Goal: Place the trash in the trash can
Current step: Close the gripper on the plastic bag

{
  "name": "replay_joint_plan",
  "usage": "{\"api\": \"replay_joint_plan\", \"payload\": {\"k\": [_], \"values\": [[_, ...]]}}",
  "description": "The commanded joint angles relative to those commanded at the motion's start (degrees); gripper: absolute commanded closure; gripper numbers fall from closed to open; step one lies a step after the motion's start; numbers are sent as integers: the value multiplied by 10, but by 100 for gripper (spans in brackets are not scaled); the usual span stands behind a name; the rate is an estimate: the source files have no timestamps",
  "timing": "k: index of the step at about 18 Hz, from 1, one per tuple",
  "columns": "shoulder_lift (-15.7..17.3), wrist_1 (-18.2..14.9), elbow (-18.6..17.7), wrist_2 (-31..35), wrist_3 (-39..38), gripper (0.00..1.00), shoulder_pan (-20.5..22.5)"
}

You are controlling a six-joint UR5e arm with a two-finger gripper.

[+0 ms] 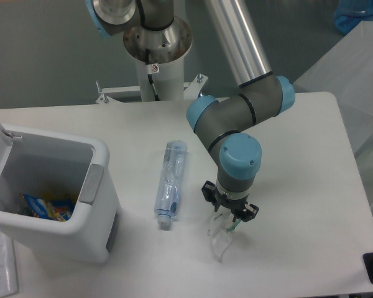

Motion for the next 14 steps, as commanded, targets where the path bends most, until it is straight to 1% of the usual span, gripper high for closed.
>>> {"api": "replay_joint_plan", "payload": {"k": [7, 9, 11, 14], "values": [[17, 0, 2, 1, -1, 100, 2], [35, 0, 4, 0, -2, 100, 3], [48, 0, 12, -2, -6, 100, 3], [60, 0, 37, -38, -60, 100, 1]]}}
